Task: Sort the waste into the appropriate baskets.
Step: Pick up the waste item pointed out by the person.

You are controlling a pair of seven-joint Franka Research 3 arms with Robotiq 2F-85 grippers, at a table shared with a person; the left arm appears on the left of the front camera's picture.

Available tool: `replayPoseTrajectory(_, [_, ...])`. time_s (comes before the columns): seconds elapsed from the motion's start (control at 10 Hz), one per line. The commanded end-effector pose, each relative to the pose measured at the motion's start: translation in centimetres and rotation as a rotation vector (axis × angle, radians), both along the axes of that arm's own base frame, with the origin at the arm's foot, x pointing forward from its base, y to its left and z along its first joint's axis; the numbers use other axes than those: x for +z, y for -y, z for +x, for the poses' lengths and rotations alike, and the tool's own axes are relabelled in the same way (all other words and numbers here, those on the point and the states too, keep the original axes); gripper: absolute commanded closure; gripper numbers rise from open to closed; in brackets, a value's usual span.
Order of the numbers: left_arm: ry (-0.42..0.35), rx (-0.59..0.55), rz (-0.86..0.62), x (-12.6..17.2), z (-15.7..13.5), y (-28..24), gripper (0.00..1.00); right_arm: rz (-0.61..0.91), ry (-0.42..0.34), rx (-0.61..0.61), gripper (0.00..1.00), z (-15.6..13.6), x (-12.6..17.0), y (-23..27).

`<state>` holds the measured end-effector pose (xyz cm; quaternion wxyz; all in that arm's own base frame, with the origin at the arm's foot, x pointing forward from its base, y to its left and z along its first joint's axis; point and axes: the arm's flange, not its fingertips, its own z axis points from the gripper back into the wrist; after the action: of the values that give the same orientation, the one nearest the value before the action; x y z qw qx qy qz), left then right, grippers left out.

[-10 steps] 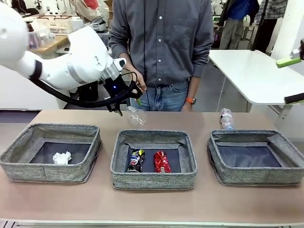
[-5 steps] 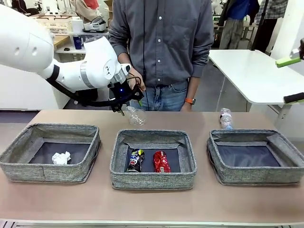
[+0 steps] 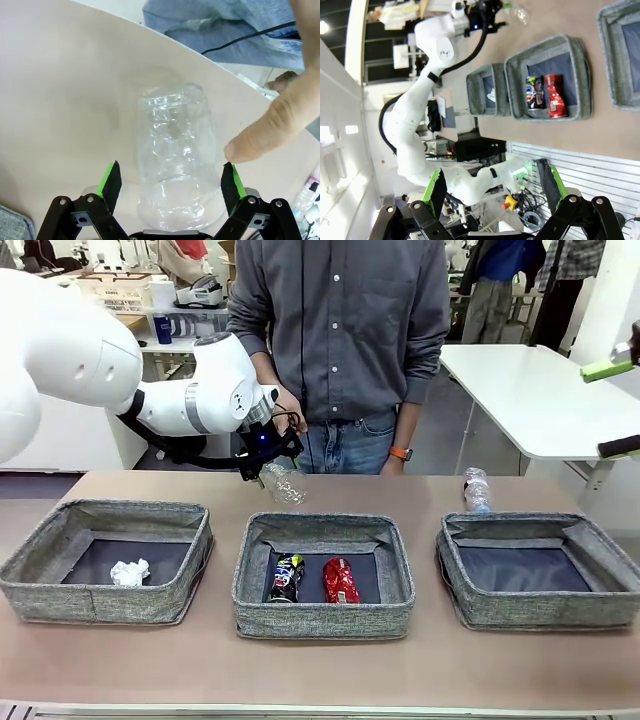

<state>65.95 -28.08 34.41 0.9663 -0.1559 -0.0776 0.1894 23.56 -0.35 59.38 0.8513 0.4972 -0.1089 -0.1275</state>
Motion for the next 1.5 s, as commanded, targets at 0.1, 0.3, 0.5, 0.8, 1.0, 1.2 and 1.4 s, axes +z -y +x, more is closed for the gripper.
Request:
replayPoseTrajectory(0.1, [-0.050,0.018,0.020,-0.1,0.1,0.1,0.00,0.017,0.017,0.007,0.00,0.1,0.0,0.0])
replayPoseTrajectory(0.3, [-0.044,0.004,0.005,0.0,-0.1,0.2,0.28,0.017,0.017,0.007,0.00,0.1,0.0,0.0])
replayPoseTrajectory(0.5, [-0.054,-0.004,0.015,0.0,-0.4,0.2,0.88,0.017,0.017,0.007,0.00,0.1,0.0,0.0])
replayPoseTrajectory(0.8, [-0.058,-0.019,0.019,0.3,-0.7,0.3,0.88,0.017,0.017,0.007,0.00,0.1,0.0,0.0])
replayPoseTrajectory(1.0, [-0.106,-0.016,0.037,0.4,-1.2,0.0,1.00,0.017,0.017,0.007,0.00,0.1,0.0,0.0])
replayPoseTrajectory(1.2, [-0.116,-0.036,0.029,1.1,-2.0,-0.3,1.00,0.017,0.017,0.007,0.00,0.1,0.0,0.0])
replayPoseTrajectory(1.4, [-0.112,-0.054,0.029,2.0,-2.8,-0.5,1.00,0.017,0.017,0.007,0.00,0.1,0.0,0.0])
